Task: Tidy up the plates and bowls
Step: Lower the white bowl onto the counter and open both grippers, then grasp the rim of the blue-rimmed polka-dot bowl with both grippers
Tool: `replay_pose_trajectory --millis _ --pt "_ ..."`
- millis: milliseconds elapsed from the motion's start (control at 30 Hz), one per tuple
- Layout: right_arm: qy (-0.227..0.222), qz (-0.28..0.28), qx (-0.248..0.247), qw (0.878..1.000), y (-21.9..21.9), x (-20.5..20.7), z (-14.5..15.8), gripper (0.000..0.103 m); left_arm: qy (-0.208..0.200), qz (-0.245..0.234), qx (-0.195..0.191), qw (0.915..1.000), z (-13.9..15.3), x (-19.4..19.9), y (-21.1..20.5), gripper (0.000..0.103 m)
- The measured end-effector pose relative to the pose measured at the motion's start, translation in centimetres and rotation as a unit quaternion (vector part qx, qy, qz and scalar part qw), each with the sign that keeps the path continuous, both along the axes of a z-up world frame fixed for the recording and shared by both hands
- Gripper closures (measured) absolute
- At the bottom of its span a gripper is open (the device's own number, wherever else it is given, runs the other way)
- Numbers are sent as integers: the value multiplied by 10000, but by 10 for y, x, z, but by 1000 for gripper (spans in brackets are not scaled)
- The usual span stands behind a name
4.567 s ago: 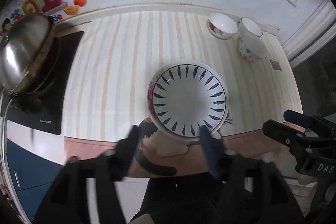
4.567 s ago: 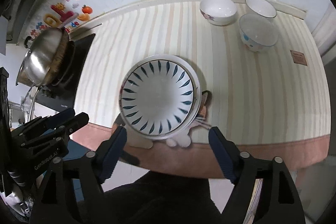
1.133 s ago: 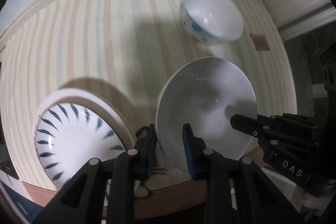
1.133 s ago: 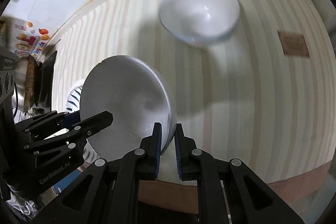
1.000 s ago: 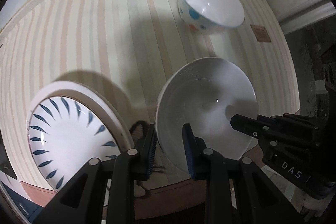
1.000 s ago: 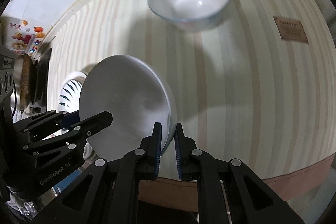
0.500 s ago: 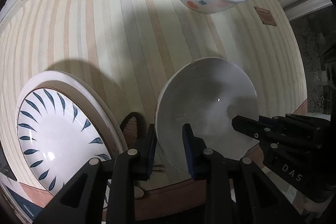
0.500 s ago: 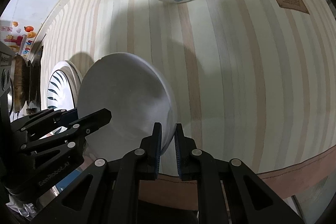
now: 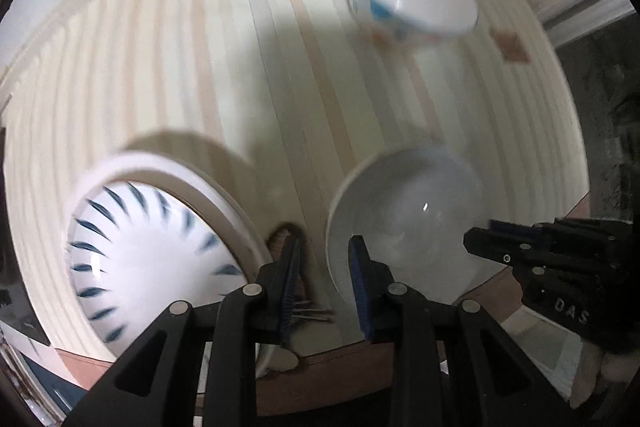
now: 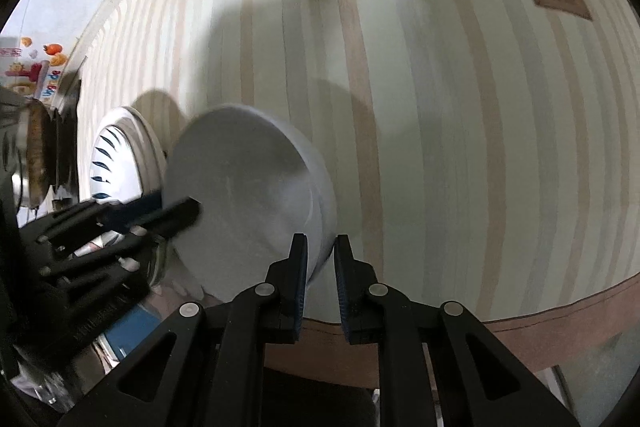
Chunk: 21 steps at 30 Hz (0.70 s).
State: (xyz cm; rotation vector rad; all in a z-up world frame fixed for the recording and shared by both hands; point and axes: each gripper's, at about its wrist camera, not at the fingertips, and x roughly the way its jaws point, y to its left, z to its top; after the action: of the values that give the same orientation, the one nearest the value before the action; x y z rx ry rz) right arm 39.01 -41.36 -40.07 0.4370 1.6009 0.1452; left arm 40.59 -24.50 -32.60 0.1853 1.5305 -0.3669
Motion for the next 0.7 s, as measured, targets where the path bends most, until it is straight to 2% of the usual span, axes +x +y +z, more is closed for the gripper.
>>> replay_pose_trajectory --millis 133,200,233,300,500,700 --pt "-173 -182 19 9997 -18 8 22 85 -208 109 -238 9994 29 27 -1 73" --pt "-306 -343 63 9989 -32 19 34 75 -299 181 -299 9989 36 44 -4 73" --pt "-401 -424 80 9983 -38 26 40 66 -312 232 -341 9987 37 56 -7 73" --pt "-563 -591 45 9966 -51 41 47 61 -296 328 -429 9981 38 76 -13 73" --pt "-861 -1241 125 9884 -87 88 48 61 -230 382 -446 9980 21 132 -36 73" --pt "-799 -1466 199 9858 -96 125 28 61 -17 256 -414 9988 1 165 -57 73"
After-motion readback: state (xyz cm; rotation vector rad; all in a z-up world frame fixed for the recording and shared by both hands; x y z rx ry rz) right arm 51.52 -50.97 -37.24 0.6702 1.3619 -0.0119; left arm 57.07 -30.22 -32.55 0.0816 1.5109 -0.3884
